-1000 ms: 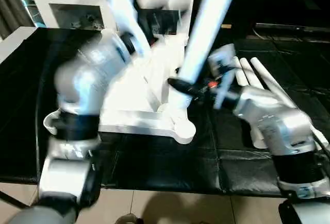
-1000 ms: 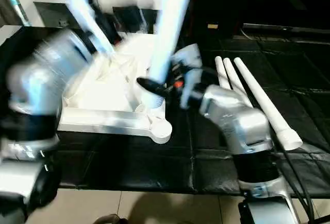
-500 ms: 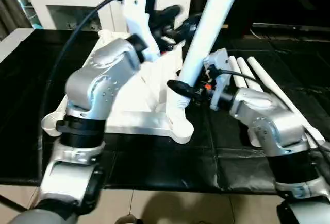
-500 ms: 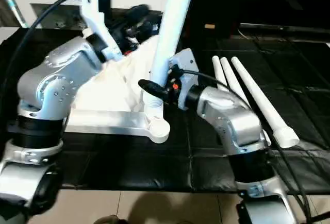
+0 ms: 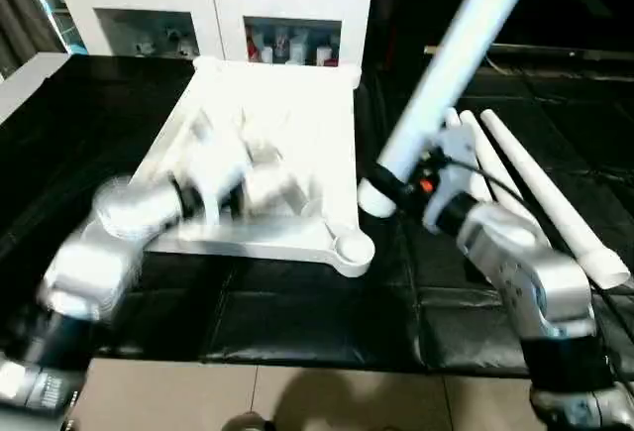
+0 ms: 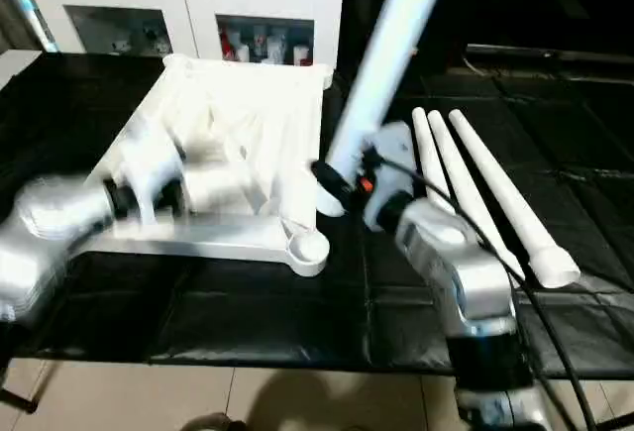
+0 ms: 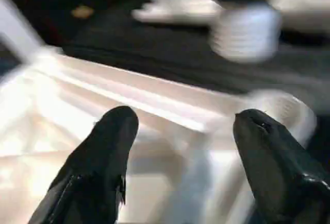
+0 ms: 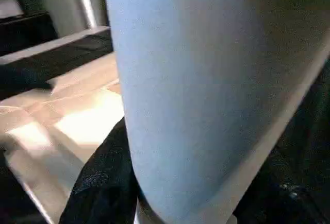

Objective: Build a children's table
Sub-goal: Pick table leg

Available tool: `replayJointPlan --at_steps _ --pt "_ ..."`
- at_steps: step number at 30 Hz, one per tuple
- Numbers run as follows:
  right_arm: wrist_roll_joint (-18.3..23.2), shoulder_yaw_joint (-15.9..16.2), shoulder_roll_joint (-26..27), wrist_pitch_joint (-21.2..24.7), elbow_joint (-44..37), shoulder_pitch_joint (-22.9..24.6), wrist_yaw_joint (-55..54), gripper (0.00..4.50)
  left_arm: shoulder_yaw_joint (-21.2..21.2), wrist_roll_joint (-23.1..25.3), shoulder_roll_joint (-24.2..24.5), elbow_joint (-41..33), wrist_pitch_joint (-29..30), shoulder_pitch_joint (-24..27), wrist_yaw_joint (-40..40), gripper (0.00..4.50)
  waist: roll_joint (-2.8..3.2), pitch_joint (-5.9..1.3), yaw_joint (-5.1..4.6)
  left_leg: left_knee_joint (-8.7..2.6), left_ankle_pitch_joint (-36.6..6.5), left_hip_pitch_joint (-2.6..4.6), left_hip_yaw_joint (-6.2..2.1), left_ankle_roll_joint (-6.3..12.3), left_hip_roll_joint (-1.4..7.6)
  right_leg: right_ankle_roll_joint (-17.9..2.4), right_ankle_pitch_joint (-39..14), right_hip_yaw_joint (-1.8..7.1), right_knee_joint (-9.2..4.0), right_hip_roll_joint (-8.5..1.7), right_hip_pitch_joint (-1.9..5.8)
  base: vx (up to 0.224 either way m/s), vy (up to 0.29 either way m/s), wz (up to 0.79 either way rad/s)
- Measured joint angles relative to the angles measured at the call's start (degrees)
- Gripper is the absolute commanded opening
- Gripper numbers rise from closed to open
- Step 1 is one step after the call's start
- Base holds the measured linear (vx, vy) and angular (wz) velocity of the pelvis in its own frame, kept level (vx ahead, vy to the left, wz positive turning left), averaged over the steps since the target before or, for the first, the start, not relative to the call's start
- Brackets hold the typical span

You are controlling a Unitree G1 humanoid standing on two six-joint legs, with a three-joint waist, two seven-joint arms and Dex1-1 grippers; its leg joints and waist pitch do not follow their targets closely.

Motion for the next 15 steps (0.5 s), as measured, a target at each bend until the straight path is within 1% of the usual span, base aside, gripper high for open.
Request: replayJointPlan --at_steps 2,4,7,8,10,11,13,15 --pt "-0.67 0.35 0.69 -0.27 -1.16 1.53 -0.93 1.94 -0.64 0.18 0.04 0.58 -2.12 0.81 -3.23 3.40 0.07 0.01 -0.10 -0.08 0.05 0.05 0.00 -0.08 0.00 0.00 0.00 0.01 0.03 0.00 -0.02 0.000 0.000 0.00" --pt "-1.41 0.76 0.90 -0.35 -1.48 2.09 -1.76 1.94 -1.09 0.46 0.06 1.54 -3.63 0.73 -5.63 3.40 0.08 0.01 -0.19 -0.19 0.10 0.13 0.00 -0.17 0.00 0.00 0.01 0.01 0.05 0.01 -0.01 0.000 0.000 0.00" --pt "-1.59 0.74 1.12 -0.38 -2.59 3.34 -2.90 1.94 -2.89 0.57 0.30 4.05 -5.61 0.49 -9.35 3.40 0.32 -0.09 -0.17 -0.27 0.12 0.20 0.01 -0.19 0.00 0.01 0.00 0.01 0.04 0.01 0.02 0.000 0.000 0.00" --pt "-1.61 0.73 1.28 -0.38 -2.92 3.59 -3.09 1.94 -3.54 0.59 0.31 5.21 -5.98 0.29 -10.58 3.40 0.53 -0.04 -0.22 -0.27 0.12 0.19 0.02 -0.19 0.00 0.00 0.00 0.02 0.03 0.01 0.02 0.000 0.000 0.00" --pt "-1.73 0.71 1.57 -0.39 -3.09 3.77 -3.33 1.94 -4.65 0.63 0.07 7.23 -6.49 -0.66 -12.59 3.40 0.70 -0.03 -0.20 -0.27 0.12 0.20 0.02 -0.19 0.00 -0.01 0.01 0.02 0.05 0.01 0.01 0.000 0.000 0.00" --pt "-2.01 0.74 1.67 -0.42 -3.30 3.92 -3.39 1.94 -4.91 0.63 -0.88 8.99 -6.63 -1.51 -13.83 3.23 0.90 -0.04 -0.10 -0.27 0.12 0.20 0.02 -0.19 0.00 -0.01 0.01 0.01 0.04 0.01 0.03 0.000 0.000 0.00" --pt "-2.20 0.78 1.98 -0.46 -3.38 3.98 -3.44 1.94 -5.21 0.67 -2.12 10.74 -6.78 -2.21 -14.94 3.06 1.22 -0.06 -0.14 -0.27 0.11 0.20 0.05 -0.19 -0.02 -0.02 0.02 0.06 0.03 0.00 0.03 0.000 0.000 0.00" --pt "-2.51 0.85 1.98 -0.55 -3.34 4.12 -3.84 1.94 -6.44 2.58 -3.99 15.76 -7.72 -4.87 -15.42 3.06 1.53 -0.11 -0.04 -0.26 0.12 0.20 0.05 -0.19 -0.01 -0.02 0.02 0.04 0.04 0.00 0.04 0.000 0.000 0.00"
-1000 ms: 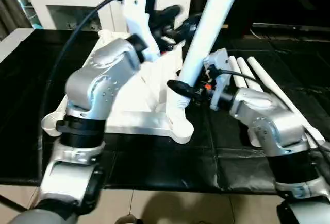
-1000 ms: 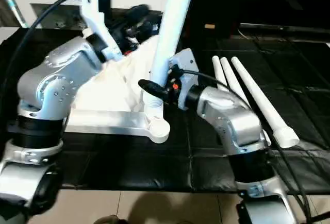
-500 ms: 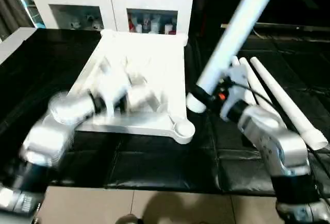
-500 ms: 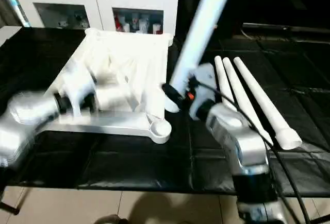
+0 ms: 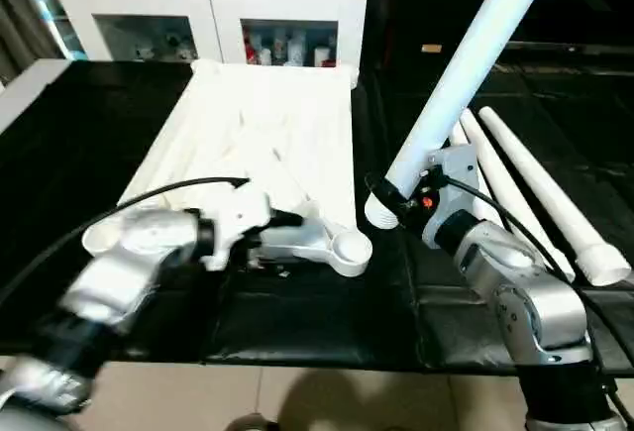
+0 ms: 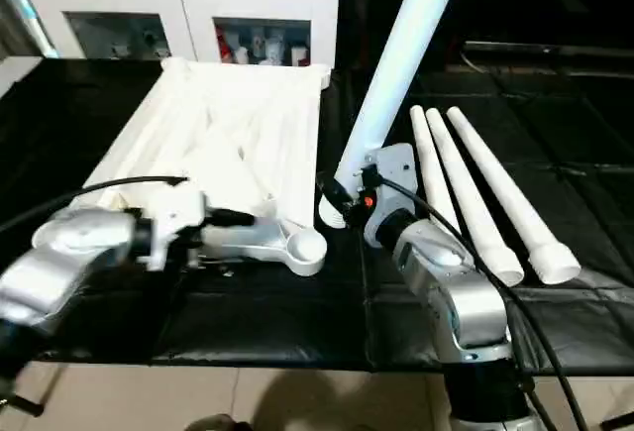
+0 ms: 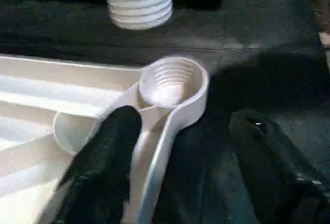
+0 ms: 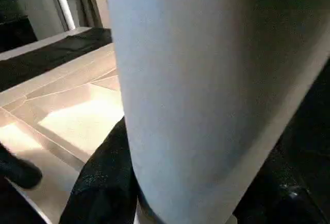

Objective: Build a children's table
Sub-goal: Pick table leg, then move table base

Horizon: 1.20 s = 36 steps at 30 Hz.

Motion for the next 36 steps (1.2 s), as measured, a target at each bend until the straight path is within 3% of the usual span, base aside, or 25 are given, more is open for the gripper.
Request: replayJointPlan --at_steps 2,11,13,16,18,21,23,26,28,31,36 --pt "-0.35 0.54 -0.14 -0.55 0.00 0.04 -0.03 1.94 -0.75 1.35 -1.65 4.67 -0.68 -2.27 -0.04 2.73 0.14 -0.04 -0.03 0.00 0.00 0.01 0.00 0.00 0.00 0.01 -0.01 0.01 0.01 0.00 0.00 0.000 0.000 0.00" --pt "-1.01 0.51 0.11 -0.76 -0.02 0.02 0.01 1.94 -0.71 1.20 -6.61 15.70 0.16 -7.76 -1.81 2.15 0.29 -0.03 -0.22 -0.02 0.00 -0.05 0.00 0.02 0.00 0.00 0.00 -0.01 -0.03 0.00 -0.04 0.000 0.000 0.00" --pt "-1.01 0.44 0.07 -0.76 -0.02 0.04 -0.01 1.94 -0.70 1.28 -6.59 16.33 0.15 -7.85 -2.46 1.86 0.34 -0.04 -0.16 -0.02 0.00 -0.04 0.00 0.01 0.00 -0.01 0.00 -0.01 -0.03 0.00 -0.03 0.000 0.000 0.00" --pt "-1.00 0.44 0.04 -0.76 -0.03 0.05 0.00 1.94 -0.70 1.56 -7.04 19.54 -0.70 -8.91 -4.08 1.80 0.36 -0.04 -0.02 -0.02 0.00 -0.03 0.00 0.02 0.00 -0.02 0.01 -0.01 -0.02 0.00 -0.01 0.000 0.000 0.00" --pt "-1.01 0.44 0.03 -0.76 -0.03 0.05 0.03 1.94 -0.70 1.84 -7.14 20.78 -1.12 -9.42 -4.85 1.43 0.36 -0.04 -0.02 -0.02 0.00 -0.03 0.00 0.02 0.00 -0.02 0.01 0.00 -0.03 0.00 -0.01 0.000 0.000 0.00" --pt "-1.02 0.44 0.04 -0.76 -0.02 0.05 0.16 1.94 -0.71 2.61 -7.38 22.25 -2.03 -10.04 -5.71 1.32 0.37 -0.04 0.01 -0.02 0.00 -0.03 0.00 0.02 0.00 -0.02 0.01 -0.01 -0.03 0.00 -0.01 0.000 0.000 0.00" --pt "-1.03 0.43 0.04 -0.76 -0.02 0.05 0.33 1.94 -0.72 3.30 -7.42 23.06 -2.51 -10.08 -5.98 0.98 0.37 -0.04 0.00 -0.03 0.00 -0.03 0.00 0.02 0.00 -0.02 0.01 -0.01 -0.04 0.00 -0.01 0.000 0.000 0.00" --pt "-1.05 0.43 0.02 -0.76 0.01 0.03 0.75 1.94 -0.79 4.71 -7.68 25.95 -3.28 -10.62 -5.38 0.95 0.37 -0.04 0.00 -0.02 0.00 -0.03 0.00 0.02 0.00 -0.02 0.01 -0.01 -0.04 0.00 -0.01 0.000 0.000 0.00" --pt "-1.07 0.44 0.03 -0.76 0.03 -0.02 0.82 1.94 -1.06 5.70 -7.91 27.10 -3.93 -11.35 -5.15 0.56 0.37 -0.04 0.01 -0.02 0.00 -0.01 0.00 0.02 0.00 -0.03 0.01 0.00 -0.04 0.00 0.01 0.000 0.000 0.00" --pt "-1.07 0.48 0.09 -0.76 0.20 -0.55 1.07 1.94 -2.03 7.31 -8.32 28.57 -5.16 -12.41 -5.04 0.55 0.52 -0.04 0.00 -0.02 0.00 0.01 0.00 0.02 0.00 -0.06 0.04 0.01 -0.05 -0.01 0.04 0.000 0.000 0.00" --pt "-1.07 0.39 0.05 -0.83 0.19 -0.99 1.16 1.94 -0.77 6.66 -9.55 28.53 -2.63 -12.53 -5.14 0.15 0.62 -0.05 -0.95 -0.07 0.00 0.00 0.03 0.02 0.01 -0.08 0.04 0.01 -0.07 -0.01 -0.02 0.000 0.000 0.00"
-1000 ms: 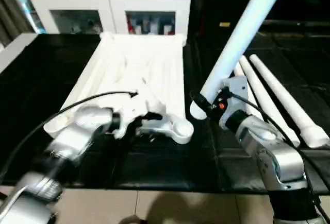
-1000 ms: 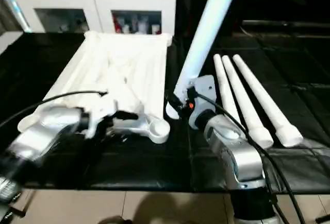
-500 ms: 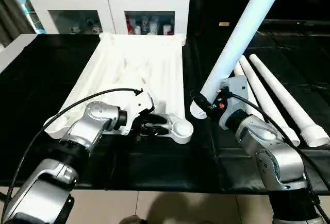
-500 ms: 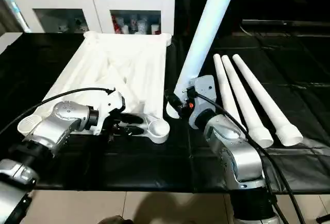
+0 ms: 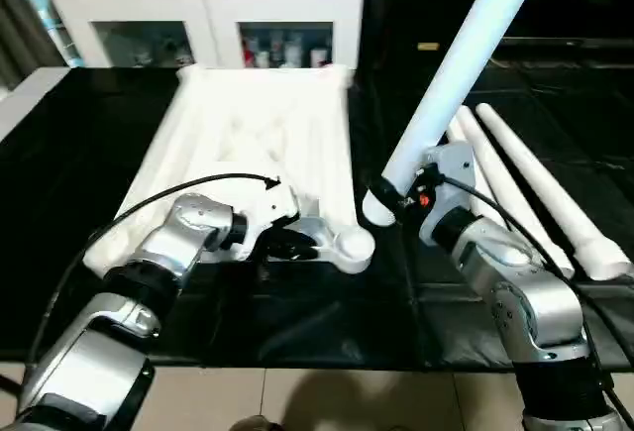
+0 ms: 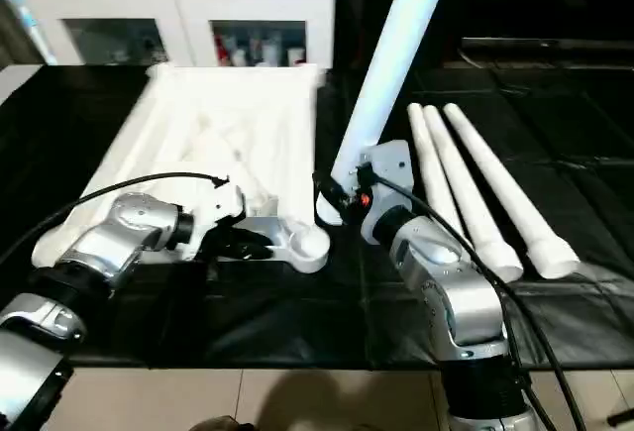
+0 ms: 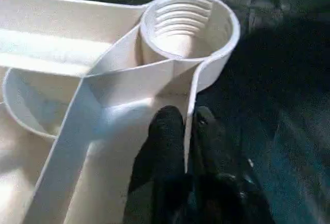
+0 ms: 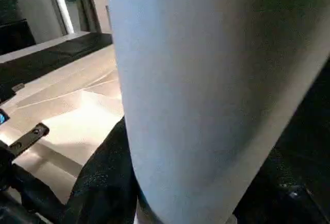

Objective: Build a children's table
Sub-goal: Move table base

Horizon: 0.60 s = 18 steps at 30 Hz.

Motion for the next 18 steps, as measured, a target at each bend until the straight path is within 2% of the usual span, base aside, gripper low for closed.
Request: replayJointPlan --at_steps 4,9,12,18 --pt "-0.01 -0.04 -0.22 -0.04 0.15 0.00 0.16 1.94 1.65 -1.10 -0.85 -1.53 4.46 0.56 1.08 0.01 0.00 0.00 -0.75 -0.01 -0.01 -0.08 0.00 0.03 0.00 -0.01 0.00 -0.02 -0.03 0.00 -0.05 0.000 0.000 0.00" --pt "-0.59 -0.05 -0.46 -1.22 2.94 -0.37 0.77 1.94 4.12 -1.56 -4.01 -6.11 11.40 2.57 9.25 0.00 -0.02 0.01 -0.90 0.01 0.01 -0.09 0.01 0.09 0.00 -0.01 0.00 -0.02 -0.06 0.00 -0.04 0.000 0.000 0.00" --pt "-1.46 -0.01 -0.58 -2.23 5.32 -1.49 0.65 1.94 4.70 -1.24 -4.90 -7.82 11.36 3.74 12.51 0.00 -0.02 0.01 -1.12 0.01 0.03 -0.08 0.01 0.11 0.00 -0.01 0.00 -0.03 -0.04 0.00 -0.04 0.000 0.000 0.00" --pt "-2.78 0.25 -0.34 -4.46 10.22 -3.76 1.03 1.94 4.39 0.36 -4.79 -11.66 9.71 6.23 13.19 0.00 0.01 -0.01 -1.04 0.00 0.00 -0.14 0.01 0.15 0.00 0.00 -0.01 -0.03 -0.13 0.00 -0.05 0.000 0.000 0.00"
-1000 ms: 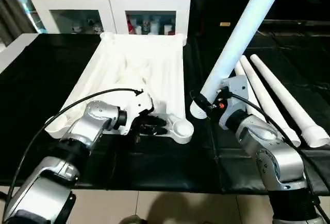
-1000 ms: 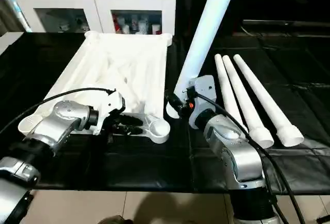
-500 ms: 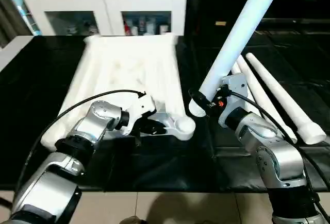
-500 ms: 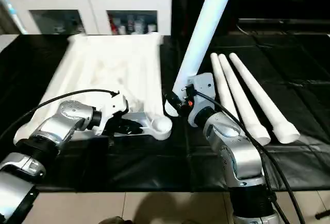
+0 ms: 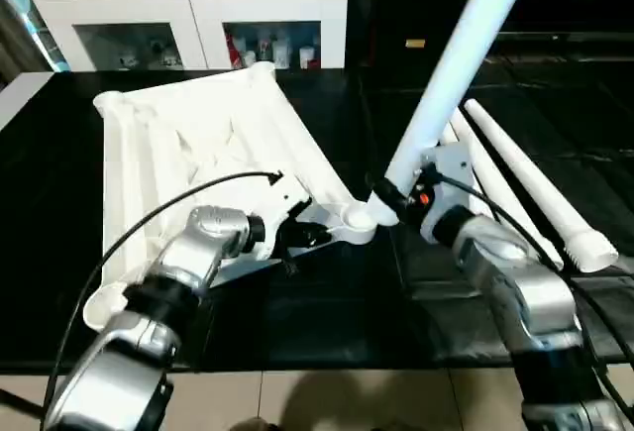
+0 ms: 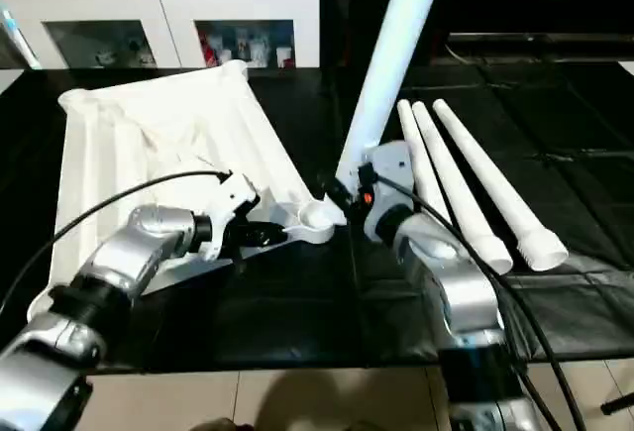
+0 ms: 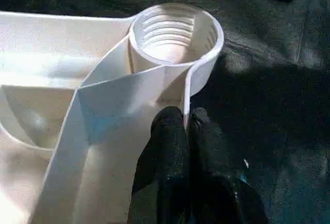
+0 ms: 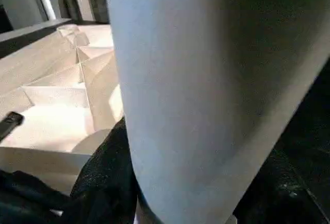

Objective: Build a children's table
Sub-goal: Move table base

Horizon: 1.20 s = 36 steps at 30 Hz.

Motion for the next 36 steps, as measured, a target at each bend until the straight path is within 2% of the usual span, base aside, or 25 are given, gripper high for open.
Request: replayJointPlan --at_steps 5,7,9,14,26,27,30,32,36 --pt "0.18 0.76 0.95 -4.17 6.82 -3.70 4.61 1.94 -1.10 1.04 0.27 -2.68 -0.85 1.41 0.04 0.00 -0.04 0.01 0.40 0.01 0.02 -0.02 0.00 0.06 0.00 0.00 0.00 -0.02 -0.01 0.00 0.01 0.000 0.000 0.00" --pt "0.42 1.19 1.28 -4.77 7.81 -3.82 6.33 1.94 -1.06 1.00 0.16 -3.06 -0.36 1.43 -0.10 0.57 -0.08 0.04 0.52 0.01 0.01 -0.04 0.00 0.08 0.00 0.00 0.00 -0.02 -0.03 -0.01 0.01 0.000 0.000 0.00" --pt "0.52 1.41 1.43 -5.31 8.81 -3.83 7.63 1.94 -0.44 -0.04 -0.10 -3.90 -0.04 1.97 -0.25 0.57 -0.18 0.10 0.56 0.01 0.00 -0.08 0.00 0.10 0.00 0.00 0.00 -0.03 -0.05 -0.01 -0.01 0.000 0.000 0.00" --pt "0.65 1.39 1.22 -7.22 9.76 -4.12 10.36 1.94 0.22 -0.10 1.78 -6.83 0.03 3.33 -0.69 1.00 -0.36 0.15 0.53 0.01 0.05 -0.08 0.00 0.17 0.00 0.00 0.00 -0.05 -0.03 -0.01 -0.02 0.000 0.000 0.00" --pt "1.80 1.29 0.83 -8.34 9.61 -4.07 13.00 1.94 0.69 -1.21 4.23 -11.00 1.88 5.14 -3.36 1.03 -0.38 0.15 0.54 0.02 0.06 -0.08 0.01 0.18 0.00 -0.01 0.01 -0.05 -0.02 -0.01 -0.02 0.000 0.000 0.00" --pt "1.91 1.29 0.83 -8.34 9.40 -4.06 13.23 1.94 0.89 -1.29 3.96 -10.96 1.86 5.14 -2.97 1.20 -0.38 0.14 0.54 0.02 0.06 -0.08 0.00 0.18 0.00 -0.01 0.01 -0.05 -0.02 -0.01 -0.01 0.000 0.000 0.00" --pt "2.89 1.29 0.40 -8.11 7.89 -4.07 14.71 1.94 3.55 -3.40 1.85 -10.74 1.81 4.40 -1.47 1.36 -0.43 0.18 0.69 0.04 0.09 -0.10 0.00 0.20 0.00 -0.02 0.02 -0.07 0.00 -0.02 -0.02 0.000 0.000 0.00" --pt "4.18 1.25 -0.31 -7.58 6.53 -4.22 15.84 1.94 6.64 -6.72 0.87 -10.80 2.74 1.68 -1.20 1.68 -0.53 0.22 0.87 0.05 0.12 -0.10 0.00 0.25 0.00 -0.05 0.04 -0.08 0.03 -0.03 -0.01 0.000 0.000 0.00" --pt "6.15 0.90 -1.13 -5.61 4.89 -4.75 18.09 1.94 10.96 -11.54 0.95 -12.36 5.37 -1.70 -2.27 1.96 -0.54 0.20 0.68 0.05 0.12 -0.07 0.01 0.25 0.00 -0.06 0.04 -0.06 0.02 -0.03 0.01 0.000 0.000 0.00"
